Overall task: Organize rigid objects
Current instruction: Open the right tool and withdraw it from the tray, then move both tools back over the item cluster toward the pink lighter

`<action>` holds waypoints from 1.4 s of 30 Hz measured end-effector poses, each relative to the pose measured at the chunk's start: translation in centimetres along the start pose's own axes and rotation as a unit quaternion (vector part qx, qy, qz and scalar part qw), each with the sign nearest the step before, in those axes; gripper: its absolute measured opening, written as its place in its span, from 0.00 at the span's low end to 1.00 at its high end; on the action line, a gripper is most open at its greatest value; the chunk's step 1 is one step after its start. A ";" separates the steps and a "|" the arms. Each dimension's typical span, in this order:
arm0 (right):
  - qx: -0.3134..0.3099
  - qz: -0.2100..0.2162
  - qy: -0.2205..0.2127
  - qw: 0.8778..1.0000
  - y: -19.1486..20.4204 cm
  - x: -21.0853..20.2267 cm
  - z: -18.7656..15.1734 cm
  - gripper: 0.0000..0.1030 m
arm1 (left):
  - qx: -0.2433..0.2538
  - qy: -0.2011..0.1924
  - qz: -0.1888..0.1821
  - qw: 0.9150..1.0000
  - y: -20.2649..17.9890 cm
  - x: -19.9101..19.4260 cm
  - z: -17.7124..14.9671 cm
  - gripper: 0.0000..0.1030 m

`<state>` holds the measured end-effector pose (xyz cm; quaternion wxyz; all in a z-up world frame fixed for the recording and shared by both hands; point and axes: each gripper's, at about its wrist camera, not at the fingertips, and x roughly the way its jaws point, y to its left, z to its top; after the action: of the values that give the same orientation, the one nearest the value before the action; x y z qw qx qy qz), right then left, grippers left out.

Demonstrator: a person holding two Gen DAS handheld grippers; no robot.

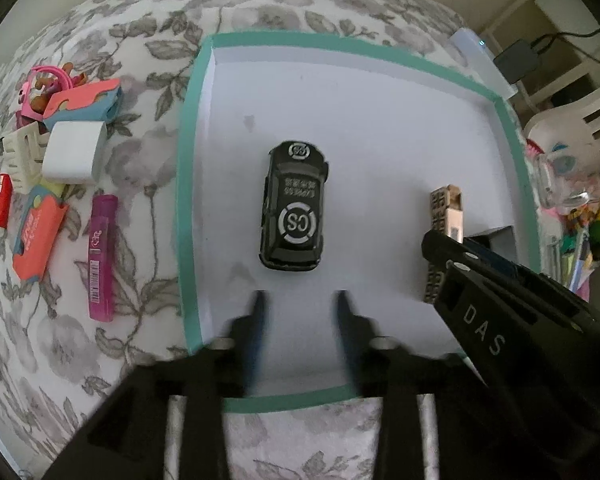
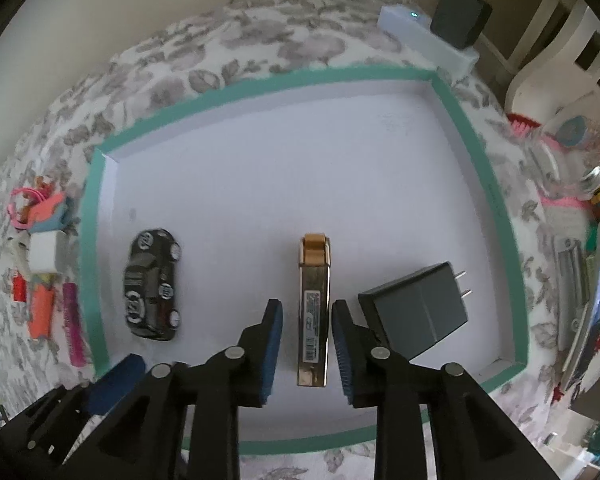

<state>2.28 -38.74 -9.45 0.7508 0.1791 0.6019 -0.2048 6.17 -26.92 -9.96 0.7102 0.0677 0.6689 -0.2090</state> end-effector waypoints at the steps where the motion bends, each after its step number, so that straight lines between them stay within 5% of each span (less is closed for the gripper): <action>1: -0.001 -0.001 -0.006 1.000 0.1 -0.5 0.1 0.29 | 0.000 -0.002 0.000 1.000 0.1 -0.3 0.0 0.46; 14: -0.012 -0.009 -0.124 0.992 0.8 -8.7 0.8 0.29 | -0.041 -0.080 0.006 0.996 2.9 -6.2 1.1 0.67; 16: -0.018 -0.008 -0.136 0.991 1.3 -9.3 0.8 0.38 | -0.062 -0.097 0.026 0.993 4.4 -7.0 1.0 0.76; 17: -0.021 -0.008 -0.142 0.990 1.6 -9.5 0.9 0.56 | -0.071 -0.104 0.033 0.991 5.1 -7.3 1.0 0.86; 18: -0.022 -0.008 -0.144 0.989 1.8 -9.5 0.8 0.63 | -0.081 -0.110 0.039 0.990 5.6 -7.6 1.0 0.90; 22: -0.037 0.001 -0.133 0.990 3.0 -8.2 0.8 0.66 | -0.127 -0.131 0.062 0.981 8.8 -8.4 1.0 0.94; 30: -0.070 0.027 -0.120 0.990 6.2 -5.9 0.4 0.97 | -0.234 -0.161 0.074 0.956 16.9 -9.9 0.6 0.98; 37: -0.114 0.054 -0.113 0.986 10.9 -4.7 -0.4 0.99 | -0.298 -0.193 0.102 0.929 23.1 -11.4 -0.8 0.99; 42: -0.148 0.084 -0.108 0.980 14.6 -4.2 -1.1 0.99 | -0.307 -0.187 0.122 0.925 25.4 -11.1 -1.0 0.99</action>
<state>8.22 -25.41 -5.25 0.8438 0.0931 0.5241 -0.0679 14.92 -1.31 -3.83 0.8285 -0.1125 0.5417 0.0863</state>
